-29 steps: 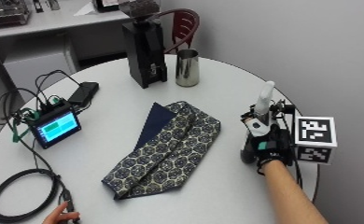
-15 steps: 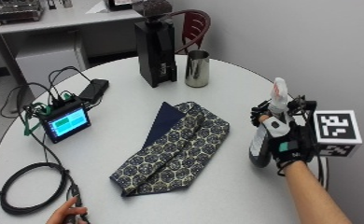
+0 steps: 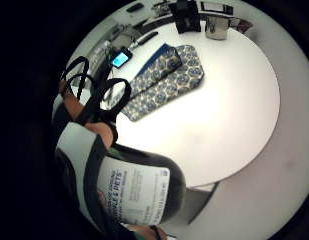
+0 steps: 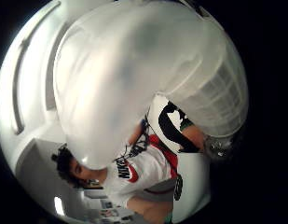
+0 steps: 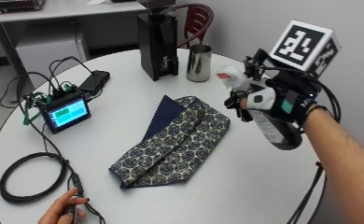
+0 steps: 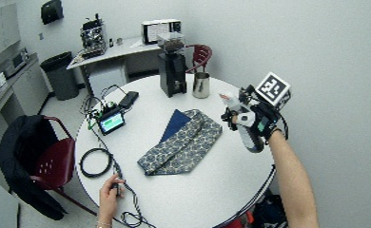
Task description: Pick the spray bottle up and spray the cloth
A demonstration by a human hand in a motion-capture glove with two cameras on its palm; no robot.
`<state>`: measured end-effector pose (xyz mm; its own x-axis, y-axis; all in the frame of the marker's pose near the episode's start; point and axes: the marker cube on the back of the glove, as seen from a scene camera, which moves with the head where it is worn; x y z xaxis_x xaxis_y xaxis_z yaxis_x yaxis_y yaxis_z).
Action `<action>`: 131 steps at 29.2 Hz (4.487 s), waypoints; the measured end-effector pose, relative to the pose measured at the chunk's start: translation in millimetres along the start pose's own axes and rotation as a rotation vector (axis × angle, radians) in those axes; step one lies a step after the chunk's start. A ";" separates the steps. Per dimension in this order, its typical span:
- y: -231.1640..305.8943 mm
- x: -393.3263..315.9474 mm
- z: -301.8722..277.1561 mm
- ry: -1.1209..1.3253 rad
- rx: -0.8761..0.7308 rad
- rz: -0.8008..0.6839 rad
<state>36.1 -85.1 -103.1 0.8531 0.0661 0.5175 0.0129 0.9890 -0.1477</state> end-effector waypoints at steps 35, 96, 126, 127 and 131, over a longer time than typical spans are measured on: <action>-38.8 18.5 42.1 0.120 -0.004 0.029; -117.1 -66.4 117.8 -0.383 0.325 -0.239; -119.2 -15.1 188.8 -0.406 0.355 -0.192; -118.3 -12.8 190.7 -0.404 0.349 -0.190; -112.0 -7.5 192.5 -0.406 0.334 -0.186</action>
<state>-72.1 -170.9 71.8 0.5820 -0.1327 0.8023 -0.0787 0.9728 0.2180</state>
